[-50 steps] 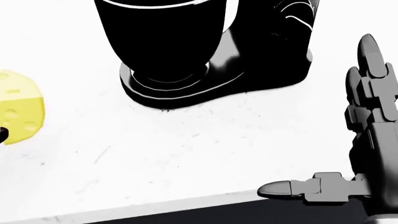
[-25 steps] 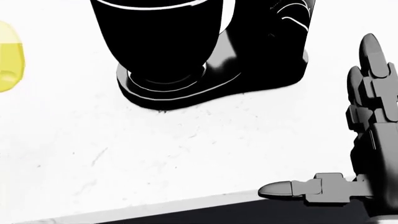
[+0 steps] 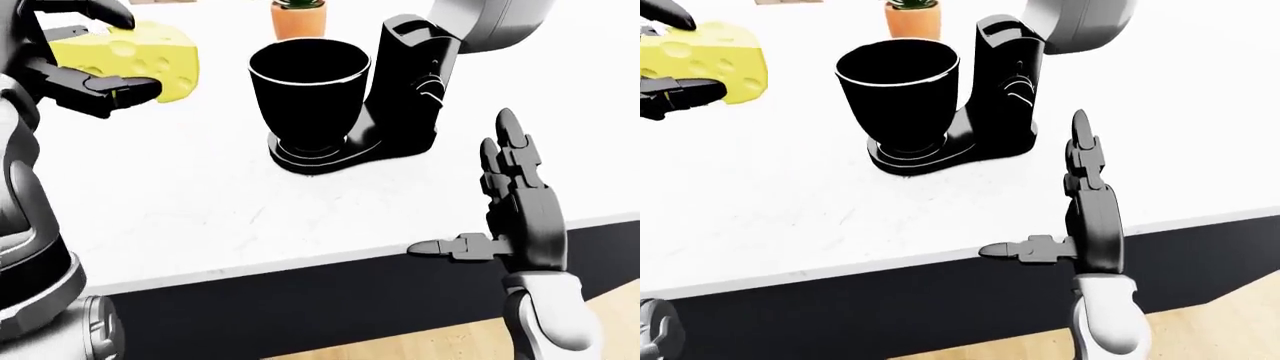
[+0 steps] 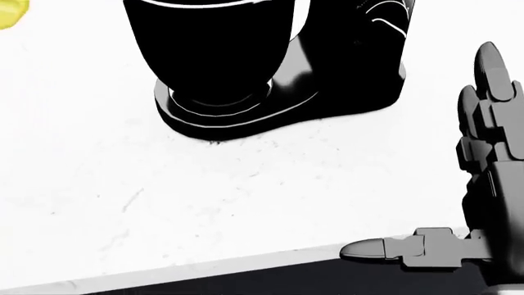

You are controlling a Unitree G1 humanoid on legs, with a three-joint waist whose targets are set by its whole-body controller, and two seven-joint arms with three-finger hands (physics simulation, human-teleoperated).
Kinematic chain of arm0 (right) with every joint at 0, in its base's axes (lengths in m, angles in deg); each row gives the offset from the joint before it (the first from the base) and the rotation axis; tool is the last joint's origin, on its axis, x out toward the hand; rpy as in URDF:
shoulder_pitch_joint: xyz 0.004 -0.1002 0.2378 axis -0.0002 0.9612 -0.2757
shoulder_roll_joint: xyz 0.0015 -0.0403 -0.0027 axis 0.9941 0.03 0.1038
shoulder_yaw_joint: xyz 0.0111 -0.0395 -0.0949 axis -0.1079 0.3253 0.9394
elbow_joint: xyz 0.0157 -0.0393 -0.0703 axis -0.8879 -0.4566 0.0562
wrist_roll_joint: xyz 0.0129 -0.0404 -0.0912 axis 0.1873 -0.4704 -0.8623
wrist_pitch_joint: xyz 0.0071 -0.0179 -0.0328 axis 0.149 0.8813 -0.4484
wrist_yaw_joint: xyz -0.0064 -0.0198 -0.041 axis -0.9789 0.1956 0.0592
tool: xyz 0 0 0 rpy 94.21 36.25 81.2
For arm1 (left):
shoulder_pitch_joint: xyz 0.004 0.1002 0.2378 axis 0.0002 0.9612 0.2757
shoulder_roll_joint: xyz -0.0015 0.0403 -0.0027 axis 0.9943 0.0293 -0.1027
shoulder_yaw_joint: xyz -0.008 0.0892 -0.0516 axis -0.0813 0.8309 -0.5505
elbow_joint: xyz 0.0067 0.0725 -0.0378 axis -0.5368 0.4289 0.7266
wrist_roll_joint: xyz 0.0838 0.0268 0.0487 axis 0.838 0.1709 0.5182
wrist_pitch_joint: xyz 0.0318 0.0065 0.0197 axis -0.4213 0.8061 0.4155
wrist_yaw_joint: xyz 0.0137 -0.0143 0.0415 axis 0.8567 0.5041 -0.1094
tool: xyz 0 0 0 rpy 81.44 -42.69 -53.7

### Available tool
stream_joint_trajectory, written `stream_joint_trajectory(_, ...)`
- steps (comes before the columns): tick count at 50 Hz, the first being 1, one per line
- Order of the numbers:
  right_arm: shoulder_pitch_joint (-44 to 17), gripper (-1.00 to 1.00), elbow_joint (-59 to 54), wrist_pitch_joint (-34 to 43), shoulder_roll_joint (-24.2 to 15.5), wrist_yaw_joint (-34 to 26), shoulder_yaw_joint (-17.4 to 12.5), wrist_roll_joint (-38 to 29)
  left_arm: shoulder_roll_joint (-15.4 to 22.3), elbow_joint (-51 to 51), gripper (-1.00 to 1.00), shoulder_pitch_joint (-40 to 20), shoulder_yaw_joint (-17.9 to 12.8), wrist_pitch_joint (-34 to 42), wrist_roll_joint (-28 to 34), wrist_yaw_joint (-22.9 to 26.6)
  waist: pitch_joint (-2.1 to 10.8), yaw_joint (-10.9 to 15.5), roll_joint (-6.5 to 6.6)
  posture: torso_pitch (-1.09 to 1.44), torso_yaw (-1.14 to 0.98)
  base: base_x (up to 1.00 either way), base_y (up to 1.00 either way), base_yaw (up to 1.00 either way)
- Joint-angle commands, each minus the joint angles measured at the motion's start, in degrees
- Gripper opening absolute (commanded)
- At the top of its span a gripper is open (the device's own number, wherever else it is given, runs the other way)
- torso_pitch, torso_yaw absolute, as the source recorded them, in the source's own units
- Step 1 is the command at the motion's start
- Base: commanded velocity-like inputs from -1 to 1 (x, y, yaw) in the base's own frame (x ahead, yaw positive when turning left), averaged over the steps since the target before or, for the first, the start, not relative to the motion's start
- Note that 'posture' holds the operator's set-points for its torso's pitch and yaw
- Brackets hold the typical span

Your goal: Place the cheese in the stand mixer bowl.

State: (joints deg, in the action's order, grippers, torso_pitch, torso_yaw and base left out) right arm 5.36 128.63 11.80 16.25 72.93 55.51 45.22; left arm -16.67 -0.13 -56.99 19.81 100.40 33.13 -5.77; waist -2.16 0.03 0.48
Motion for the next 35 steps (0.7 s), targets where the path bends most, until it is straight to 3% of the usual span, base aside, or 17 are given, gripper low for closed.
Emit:
stream_joint_trajectory(1, -0.9, 1.0, 1.67, -1.66, -0.19, 0.28, 0.03, -0.08, 0.86, -0.51, -1.0, -2.91, -0.69, -2.5, 0.7, -1.45, 1.25, 0.04, 0.25, 0.0, 0.0, 0.0, 0.0, 0.0)
stream_joint_trajectory(12, -0.93, 1.0, 1.91, -1.52, -0.23, 0.27, -0.29, 0.27, -3.2, 7.1, -1.0, -10.03, 2.77, -8.4, 3.71, -4.32, 1.29, 0.17, -0.21, 0.0, 0.0, 0.0, 0.0, 0.0)
stream_joint_trajectory(35, -0.72, 1.0, 1.96, -1.81, -0.18, 0.32, -0.51, 0.43, -10.46, 13.03, -1.0, -12.7, 6.5, -14.44, 9.28, -6.36, 1.43, -0.01, -0.6, 0.0, 0.0, 0.0, 0.0, 0.0)
